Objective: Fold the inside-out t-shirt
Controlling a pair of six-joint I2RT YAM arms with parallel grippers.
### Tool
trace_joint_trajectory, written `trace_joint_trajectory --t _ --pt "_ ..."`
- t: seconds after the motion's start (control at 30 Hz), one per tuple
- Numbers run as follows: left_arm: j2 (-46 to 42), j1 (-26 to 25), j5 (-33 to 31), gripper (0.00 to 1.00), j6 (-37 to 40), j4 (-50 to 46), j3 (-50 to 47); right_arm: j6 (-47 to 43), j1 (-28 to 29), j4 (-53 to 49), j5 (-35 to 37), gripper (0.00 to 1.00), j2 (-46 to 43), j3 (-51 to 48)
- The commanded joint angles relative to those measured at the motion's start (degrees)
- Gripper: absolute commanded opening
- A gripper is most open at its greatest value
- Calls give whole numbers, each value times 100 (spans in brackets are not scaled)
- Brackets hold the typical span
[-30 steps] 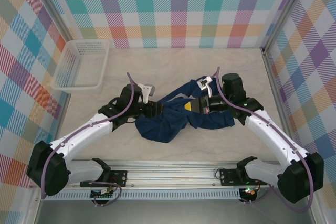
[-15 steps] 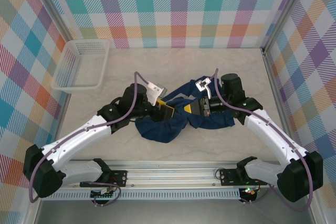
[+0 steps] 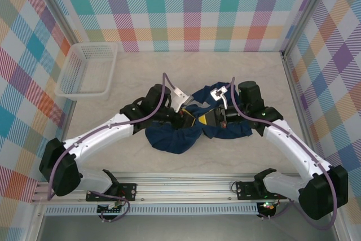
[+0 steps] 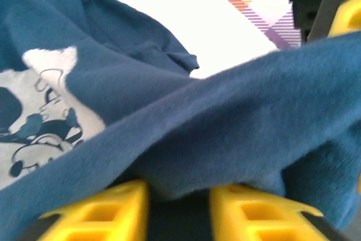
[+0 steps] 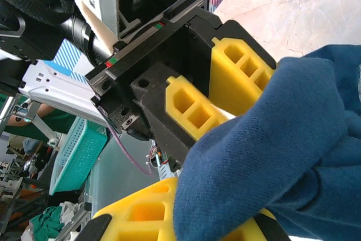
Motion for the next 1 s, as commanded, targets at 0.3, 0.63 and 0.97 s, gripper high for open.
trace_joint_trajectory --t 0.3,0.63,0.97 --pt "-823 99 280 0 -571 141 25 -592 -184 -1058 1631 0 -258 280" --pt "-1114 236 817 0 -1590 -257 86 -466 -184 -745 1816 0 -370 289" --pt "-719 382 373 0 -2337 -167 87 -203 -184 -56 -117 5 -333 119"
